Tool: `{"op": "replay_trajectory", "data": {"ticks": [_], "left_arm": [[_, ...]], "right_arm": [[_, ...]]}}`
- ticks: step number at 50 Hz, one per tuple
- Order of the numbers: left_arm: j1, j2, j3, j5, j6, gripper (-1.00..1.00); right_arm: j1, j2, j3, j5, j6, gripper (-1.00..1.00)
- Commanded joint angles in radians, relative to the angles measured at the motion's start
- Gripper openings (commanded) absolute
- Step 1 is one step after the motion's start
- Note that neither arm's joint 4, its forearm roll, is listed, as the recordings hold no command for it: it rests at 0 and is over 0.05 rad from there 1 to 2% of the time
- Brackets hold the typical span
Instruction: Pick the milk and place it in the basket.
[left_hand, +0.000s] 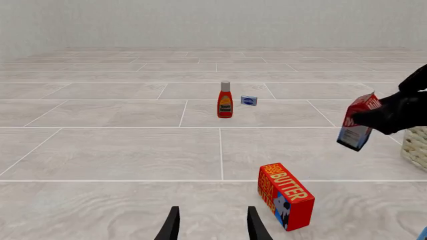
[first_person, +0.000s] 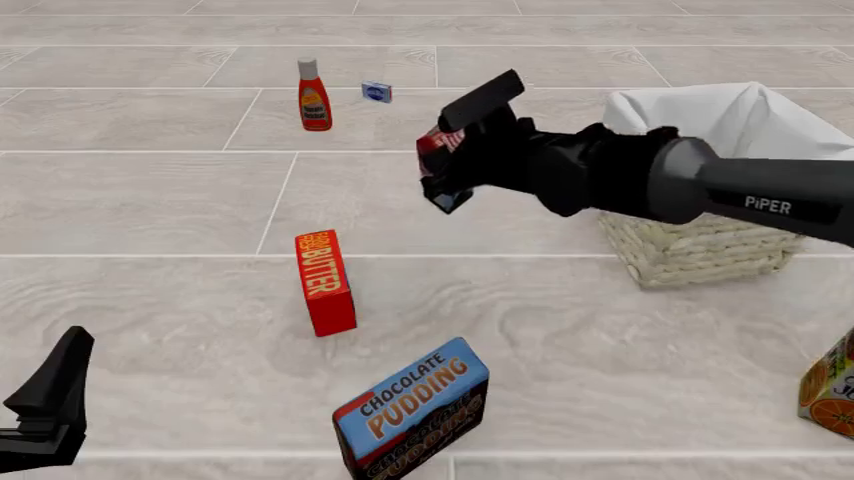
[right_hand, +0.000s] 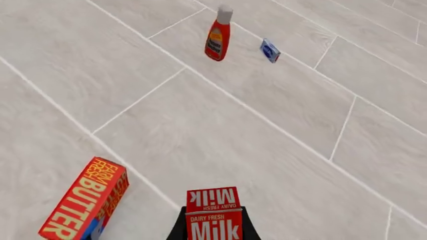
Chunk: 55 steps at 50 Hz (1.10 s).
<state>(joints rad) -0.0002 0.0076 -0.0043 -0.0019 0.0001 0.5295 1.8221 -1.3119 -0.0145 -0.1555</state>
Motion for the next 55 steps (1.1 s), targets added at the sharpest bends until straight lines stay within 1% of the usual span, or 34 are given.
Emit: {"op": "replay_trajectory", "data": {"ticks": [1, 10, 14, 17, 29, 34, 41, 44, 55], "left_arm": [[0.000, 0.000, 0.000, 0.000, 0.000, 1.00], [0.000, 0.000, 0.000, 0.000, 0.000, 1.00], [0.000, 0.000, 0.000, 0.000, 0.000, 1.00], [0.000, 0.000, 0.000, 0.000, 0.000, 1.00], [0.000, 0.000, 0.000, 0.000, 0.000, 1.00], [0.000, 0.000, 0.000, 0.000, 0.000, 1.00], [0.000, 0.000, 0.000, 0.000, 0.000, 1.00], [0.000, 0.000, 0.000, 0.000, 0.000, 1.00], [0.000, 0.000, 0.000, 0.000, 0.000, 1.00]], "right_arm": [[-0.070, -0.155, 0.005, 0.038, -0.001, -1.00], [-0.138, -0.244, -0.003, 0.091, -0.021, -1.00], [-0.159, -0.266, 0.000, 0.094, -0.018, -1.00], [-0.197, -0.281, 0.000, 0.095, -0.022, -1.00], [-0.288, -0.339, 0.015, 0.101, -0.023, -1.00], [-0.309, -0.358, 0.026, 0.101, -0.025, -1.00], [-0.374, -0.399, 0.070, 0.080, -0.022, -1.00], [-0.403, -0.409, 0.085, 0.072, -0.029, -1.00], [-0.471, -0.452, 0.130, 0.056, -0.023, -1.00]]}}
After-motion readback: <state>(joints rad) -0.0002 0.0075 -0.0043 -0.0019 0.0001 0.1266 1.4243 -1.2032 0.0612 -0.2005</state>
